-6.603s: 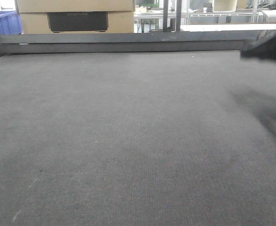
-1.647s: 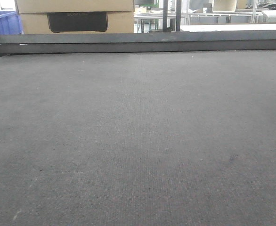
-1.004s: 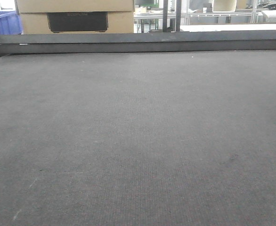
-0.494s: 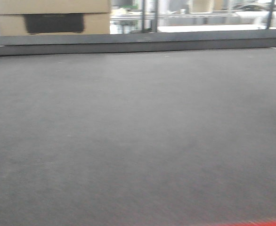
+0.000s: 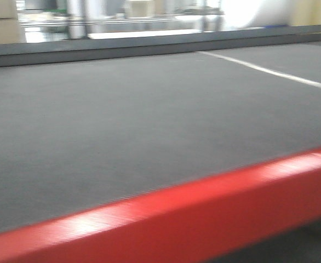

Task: Place cylindrical capacitor in blue bin on shelf
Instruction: 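Drive the base to the steel shelf of blue bins, holding both objects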

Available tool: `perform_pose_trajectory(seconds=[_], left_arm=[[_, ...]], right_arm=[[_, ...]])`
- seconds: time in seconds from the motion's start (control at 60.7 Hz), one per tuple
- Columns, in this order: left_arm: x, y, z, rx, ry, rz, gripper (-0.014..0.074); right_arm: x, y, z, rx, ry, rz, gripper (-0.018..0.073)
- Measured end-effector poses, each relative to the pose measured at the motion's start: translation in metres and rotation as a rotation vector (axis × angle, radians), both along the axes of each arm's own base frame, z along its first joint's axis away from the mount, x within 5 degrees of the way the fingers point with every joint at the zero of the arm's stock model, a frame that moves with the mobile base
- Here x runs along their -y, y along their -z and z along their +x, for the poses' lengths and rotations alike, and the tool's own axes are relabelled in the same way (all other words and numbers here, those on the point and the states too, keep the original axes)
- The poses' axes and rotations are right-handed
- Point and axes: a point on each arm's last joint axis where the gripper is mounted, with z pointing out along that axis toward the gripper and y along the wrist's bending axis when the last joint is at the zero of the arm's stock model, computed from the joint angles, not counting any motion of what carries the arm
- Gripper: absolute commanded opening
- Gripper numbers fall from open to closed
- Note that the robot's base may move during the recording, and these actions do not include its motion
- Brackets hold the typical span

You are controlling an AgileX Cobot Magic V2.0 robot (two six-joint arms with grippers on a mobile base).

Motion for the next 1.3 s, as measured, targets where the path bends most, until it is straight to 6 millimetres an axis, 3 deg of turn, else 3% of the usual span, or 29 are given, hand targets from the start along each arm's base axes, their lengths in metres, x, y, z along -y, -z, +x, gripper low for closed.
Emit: perform_pose_trajectory(seconds=[1.301], left_arm=[[0.0000, 0.0001, -0.0001, -0.002, 0.000, 0.000, -0.0111]], right_arm=[[0.0000, 0.0000, 0.0000, 0.000, 0.000, 0.000, -0.0090]])
